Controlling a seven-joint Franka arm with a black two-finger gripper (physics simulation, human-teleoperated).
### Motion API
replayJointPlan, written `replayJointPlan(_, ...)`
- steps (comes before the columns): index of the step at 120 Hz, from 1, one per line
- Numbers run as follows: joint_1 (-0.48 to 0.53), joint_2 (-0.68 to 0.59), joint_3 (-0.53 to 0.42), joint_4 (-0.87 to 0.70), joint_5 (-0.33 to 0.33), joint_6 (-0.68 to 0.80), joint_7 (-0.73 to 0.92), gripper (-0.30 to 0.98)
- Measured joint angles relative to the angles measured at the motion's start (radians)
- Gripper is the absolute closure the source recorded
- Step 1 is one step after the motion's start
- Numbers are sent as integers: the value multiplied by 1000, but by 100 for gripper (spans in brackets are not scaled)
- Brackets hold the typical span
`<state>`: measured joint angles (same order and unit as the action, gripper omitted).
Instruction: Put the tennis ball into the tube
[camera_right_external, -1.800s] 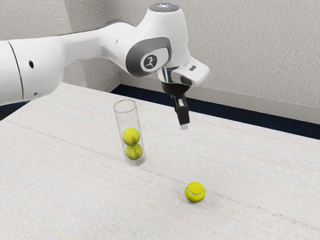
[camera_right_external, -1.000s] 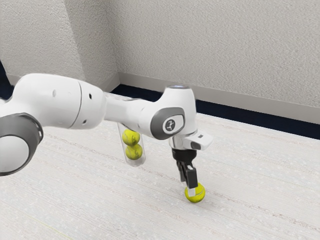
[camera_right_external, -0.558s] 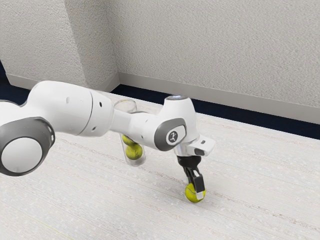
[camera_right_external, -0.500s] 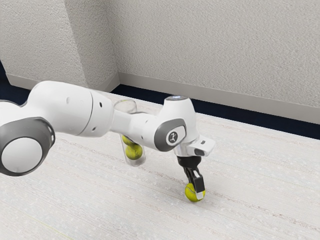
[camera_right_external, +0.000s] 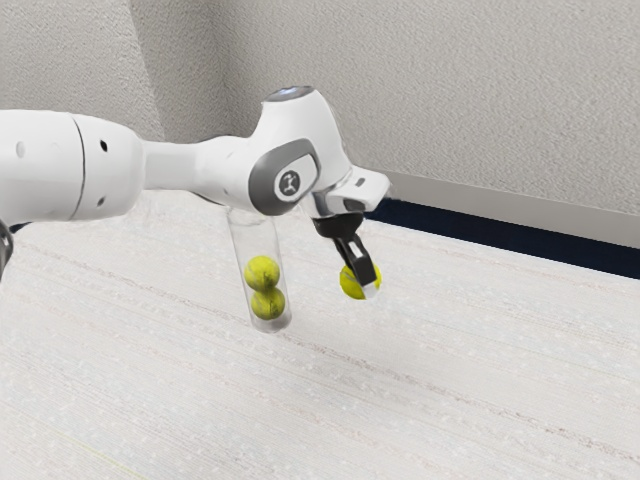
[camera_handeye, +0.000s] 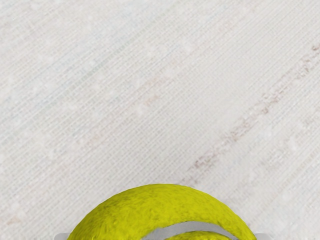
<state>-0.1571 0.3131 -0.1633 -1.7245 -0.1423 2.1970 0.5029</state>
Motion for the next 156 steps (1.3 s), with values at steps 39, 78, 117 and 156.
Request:
replayJointPlan(39, 113, -37, 91, 162, 69, -77, -2, 29)
replayJointPlan(78, 149, -8, 158, 235, 155, -253, -1, 29)
replayJointPlan(117, 149, 8, 161, 261, 165, -317, 7, 8)
replayJointPlan(156, 132, -110, 136, 216, 162, -365, 13, 2)
